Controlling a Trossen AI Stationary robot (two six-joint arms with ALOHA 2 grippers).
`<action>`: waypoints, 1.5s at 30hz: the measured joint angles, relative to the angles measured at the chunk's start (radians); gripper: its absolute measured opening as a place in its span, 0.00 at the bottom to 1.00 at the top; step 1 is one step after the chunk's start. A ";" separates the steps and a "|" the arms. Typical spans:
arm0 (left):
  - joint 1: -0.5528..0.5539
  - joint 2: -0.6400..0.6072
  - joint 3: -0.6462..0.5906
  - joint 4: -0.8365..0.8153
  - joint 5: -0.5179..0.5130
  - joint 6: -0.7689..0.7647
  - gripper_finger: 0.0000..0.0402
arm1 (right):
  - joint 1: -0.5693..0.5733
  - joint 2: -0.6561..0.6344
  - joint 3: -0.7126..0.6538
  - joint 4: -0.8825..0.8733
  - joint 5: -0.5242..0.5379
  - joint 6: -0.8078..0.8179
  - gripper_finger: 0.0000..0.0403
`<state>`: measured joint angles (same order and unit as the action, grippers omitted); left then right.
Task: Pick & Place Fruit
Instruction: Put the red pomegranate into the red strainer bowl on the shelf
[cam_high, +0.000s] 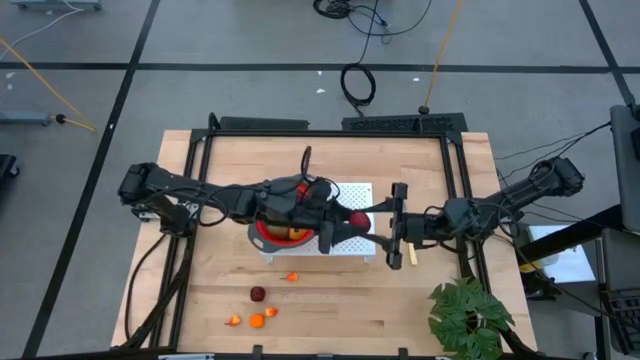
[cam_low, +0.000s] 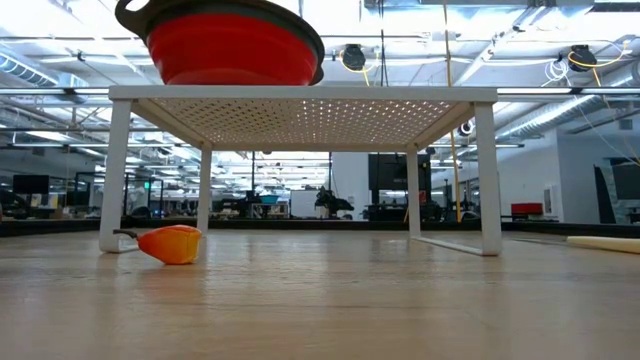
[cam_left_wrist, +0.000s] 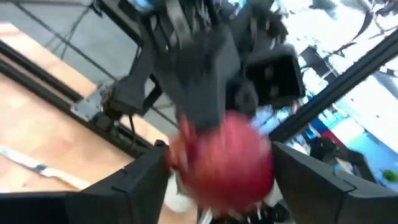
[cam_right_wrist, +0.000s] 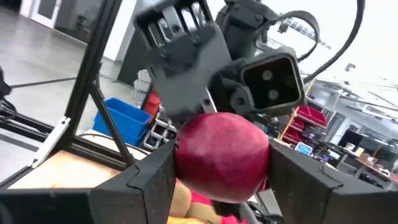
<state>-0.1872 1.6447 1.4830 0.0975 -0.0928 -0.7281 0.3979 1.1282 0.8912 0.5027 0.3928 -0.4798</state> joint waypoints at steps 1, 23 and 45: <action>0.003 0.000 0.000 -0.003 0.013 0.000 0.72 | -0.004 0.000 0.000 0.002 0.001 -0.003 0.54; 0.070 0.000 0.000 -0.003 0.162 -0.006 0.58 | -0.027 0.006 0.000 -0.008 -0.002 0.046 0.54; 0.088 -0.002 0.000 -0.175 0.176 0.000 0.51 | -0.024 0.002 0.000 -0.146 0.001 0.251 0.72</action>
<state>-0.0989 1.6424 1.4826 -0.0771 0.0837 -0.7279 0.3743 1.1298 0.8913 0.3563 0.3941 -0.2283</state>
